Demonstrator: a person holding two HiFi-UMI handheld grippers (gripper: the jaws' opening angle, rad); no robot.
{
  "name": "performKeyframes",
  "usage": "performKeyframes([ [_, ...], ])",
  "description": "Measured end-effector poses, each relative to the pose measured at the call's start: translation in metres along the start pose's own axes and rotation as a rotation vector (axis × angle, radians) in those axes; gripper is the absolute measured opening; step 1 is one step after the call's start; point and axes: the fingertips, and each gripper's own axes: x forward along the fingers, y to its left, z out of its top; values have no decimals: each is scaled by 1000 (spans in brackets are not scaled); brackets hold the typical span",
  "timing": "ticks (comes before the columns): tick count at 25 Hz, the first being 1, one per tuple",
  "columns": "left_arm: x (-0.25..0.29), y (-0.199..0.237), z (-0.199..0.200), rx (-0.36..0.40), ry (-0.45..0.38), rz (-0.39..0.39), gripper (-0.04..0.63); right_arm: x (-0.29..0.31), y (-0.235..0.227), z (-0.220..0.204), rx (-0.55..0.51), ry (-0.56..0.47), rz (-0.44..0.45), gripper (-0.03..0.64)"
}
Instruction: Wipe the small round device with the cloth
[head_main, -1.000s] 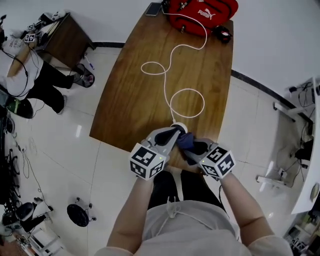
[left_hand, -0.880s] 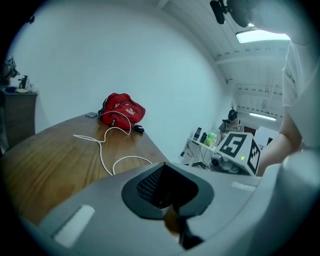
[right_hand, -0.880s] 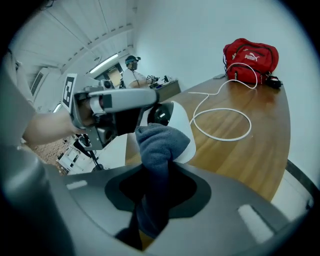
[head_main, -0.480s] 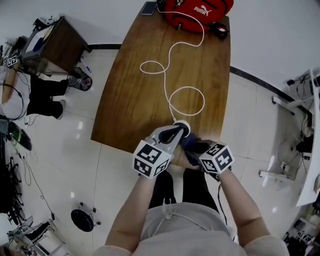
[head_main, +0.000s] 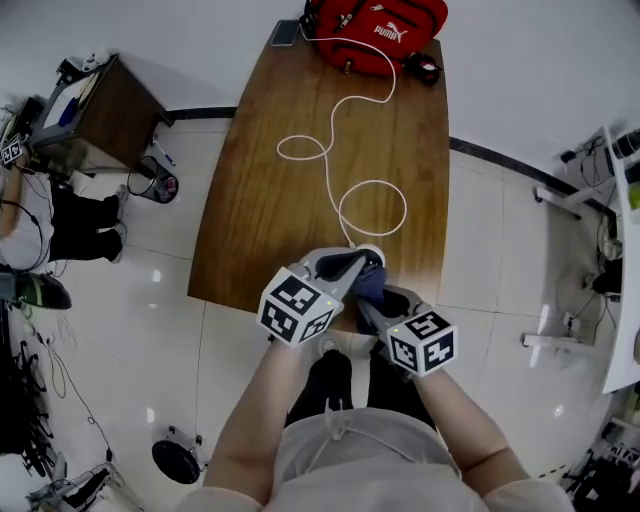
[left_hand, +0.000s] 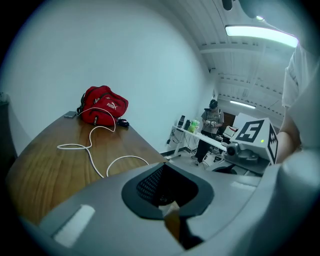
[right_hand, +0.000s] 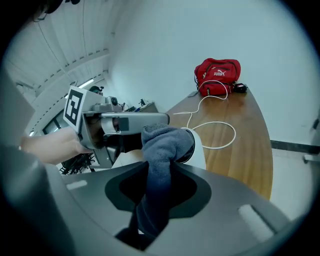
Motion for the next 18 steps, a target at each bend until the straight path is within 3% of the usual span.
performKeyframes([
  [8, 4, 3, -18, -7, 4, -44, 6, 26, -10, -25, 2, 85, -74, 110],
  [14, 6, 3, -18, -14, -11, -90, 6, 48, -22, -59, 72, 180, -104, 110],
  [18, 1, -2, -10, -118, -53, -146, 6, 53, -24, -66, 101, 204, -110, 110],
])
